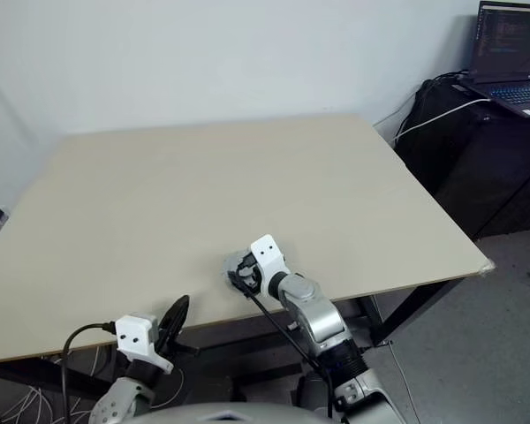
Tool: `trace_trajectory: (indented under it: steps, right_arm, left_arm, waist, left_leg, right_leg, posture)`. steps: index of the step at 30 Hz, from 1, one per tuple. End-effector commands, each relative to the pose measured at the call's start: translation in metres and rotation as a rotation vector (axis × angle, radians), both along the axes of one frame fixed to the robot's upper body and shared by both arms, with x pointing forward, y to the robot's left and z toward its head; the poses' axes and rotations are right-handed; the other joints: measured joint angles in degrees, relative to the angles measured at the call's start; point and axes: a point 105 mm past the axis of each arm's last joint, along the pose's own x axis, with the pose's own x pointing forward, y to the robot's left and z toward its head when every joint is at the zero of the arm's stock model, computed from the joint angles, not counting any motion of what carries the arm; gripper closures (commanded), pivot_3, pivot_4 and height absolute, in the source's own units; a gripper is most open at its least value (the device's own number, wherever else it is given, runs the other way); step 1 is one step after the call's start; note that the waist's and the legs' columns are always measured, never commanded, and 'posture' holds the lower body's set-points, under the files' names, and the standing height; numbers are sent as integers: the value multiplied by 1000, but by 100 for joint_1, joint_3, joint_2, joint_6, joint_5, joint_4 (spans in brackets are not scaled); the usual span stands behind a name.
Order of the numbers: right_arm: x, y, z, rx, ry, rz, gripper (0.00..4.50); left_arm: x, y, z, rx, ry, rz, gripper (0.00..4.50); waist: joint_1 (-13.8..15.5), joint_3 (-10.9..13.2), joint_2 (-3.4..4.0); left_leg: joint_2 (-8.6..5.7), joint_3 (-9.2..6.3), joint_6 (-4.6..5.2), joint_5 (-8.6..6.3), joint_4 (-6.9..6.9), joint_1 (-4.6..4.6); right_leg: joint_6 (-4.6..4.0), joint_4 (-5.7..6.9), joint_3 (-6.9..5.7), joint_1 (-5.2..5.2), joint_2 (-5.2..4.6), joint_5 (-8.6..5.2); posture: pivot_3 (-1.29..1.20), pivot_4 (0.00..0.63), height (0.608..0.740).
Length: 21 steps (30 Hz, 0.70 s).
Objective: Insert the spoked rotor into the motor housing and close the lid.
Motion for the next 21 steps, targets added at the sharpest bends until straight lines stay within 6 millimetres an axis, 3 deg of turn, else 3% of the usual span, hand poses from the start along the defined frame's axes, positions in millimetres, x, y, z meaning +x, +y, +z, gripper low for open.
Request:
trace_trajectory:
  steps: [1, 3, 4, 21]
  right_arm:
    - [4, 2, 4, 8, -18, -6, 615]
    - [4, 2, 4, 9, -18, -7, 1241]
    - [4, 2, 5, 9, -19, -8, 1303]
    - [4, 0, 3, -67, -66, -7, 1303]
  left_arm:
    - [3, 2, 10, 5, -38, 3, 4500]
    - [2, 2, 10, 5, -39, 3, 4500]
    - [2, 2, 10, 6, -39, 2, 4500]
    - [2, 1, 11, 3, -41, -3, 4500]
  waist:
    - [-1, 0, 0]
    - [2, 0, 0]
    - [1, 0, 0]
    - [5, 1, 1]
  left_leg:
    - [0, 0, 0, 0, 0, 0]
    - [0, -1, 0, 0, 0, 0]
    - [0, 0, -2, -1, 0, 0]
    - [-1, 0, -9, -5, 0, 0]
  right_leg:
    - [0, 0, 0, 0, 0, 0]
    - [0, 0, 0, 0, 0, 0]
    - [0, 0, 0, 0, 0, 0]
    - [0, 0, -1, 0, -1, 0]
  posture:
    - [0, 0, 740]
    - [0, 0, 740]
    - [0, 0, 740]
    - [0, 0, 740]
